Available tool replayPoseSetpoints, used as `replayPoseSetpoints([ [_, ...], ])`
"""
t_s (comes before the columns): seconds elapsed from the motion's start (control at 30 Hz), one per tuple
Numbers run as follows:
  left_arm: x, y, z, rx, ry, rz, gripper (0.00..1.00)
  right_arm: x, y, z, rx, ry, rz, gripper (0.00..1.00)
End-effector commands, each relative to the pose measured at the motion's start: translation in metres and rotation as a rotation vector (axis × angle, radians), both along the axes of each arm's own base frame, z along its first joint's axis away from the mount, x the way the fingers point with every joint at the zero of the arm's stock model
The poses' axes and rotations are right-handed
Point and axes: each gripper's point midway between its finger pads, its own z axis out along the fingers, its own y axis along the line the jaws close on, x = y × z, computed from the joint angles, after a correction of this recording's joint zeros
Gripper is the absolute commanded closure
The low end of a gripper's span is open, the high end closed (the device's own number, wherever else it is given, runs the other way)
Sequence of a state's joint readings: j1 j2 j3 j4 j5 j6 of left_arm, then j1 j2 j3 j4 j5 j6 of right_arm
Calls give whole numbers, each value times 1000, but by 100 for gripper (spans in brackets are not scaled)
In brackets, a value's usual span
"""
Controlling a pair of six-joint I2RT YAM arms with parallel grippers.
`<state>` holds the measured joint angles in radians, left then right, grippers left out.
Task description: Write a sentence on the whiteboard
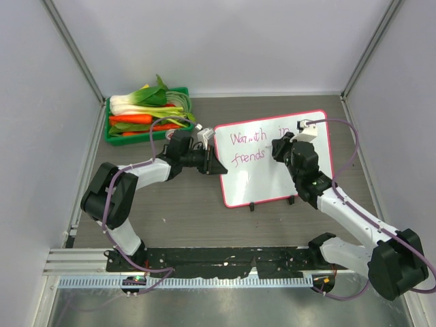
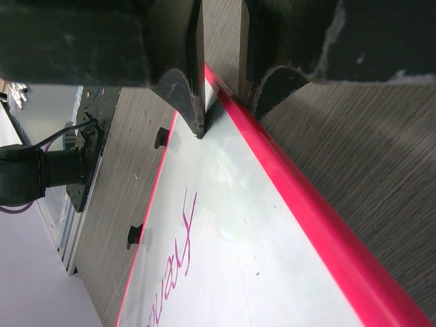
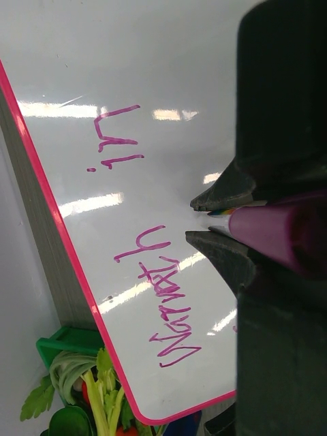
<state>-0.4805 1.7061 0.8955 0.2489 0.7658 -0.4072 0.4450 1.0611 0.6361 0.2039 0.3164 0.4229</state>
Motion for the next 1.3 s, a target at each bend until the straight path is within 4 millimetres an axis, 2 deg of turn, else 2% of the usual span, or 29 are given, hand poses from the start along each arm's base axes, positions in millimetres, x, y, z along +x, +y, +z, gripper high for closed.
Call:
replayPoseSetpoints([
  [0.0,-5,14,-46,169,-15,11,100,2,-5,10,6,-23,-17,99],
  [0.8,-5,14,-46,168,-14,12,100,-28,-4,-26,3,69,51,99],
  [0.97,-6,13,-46,167,-15,11,100,-24,-5,-22,9,55,34,99],
  [1.27,-5,14,-46,168,-14,12,100,-11,-4,1,24,-3,10,98],
])
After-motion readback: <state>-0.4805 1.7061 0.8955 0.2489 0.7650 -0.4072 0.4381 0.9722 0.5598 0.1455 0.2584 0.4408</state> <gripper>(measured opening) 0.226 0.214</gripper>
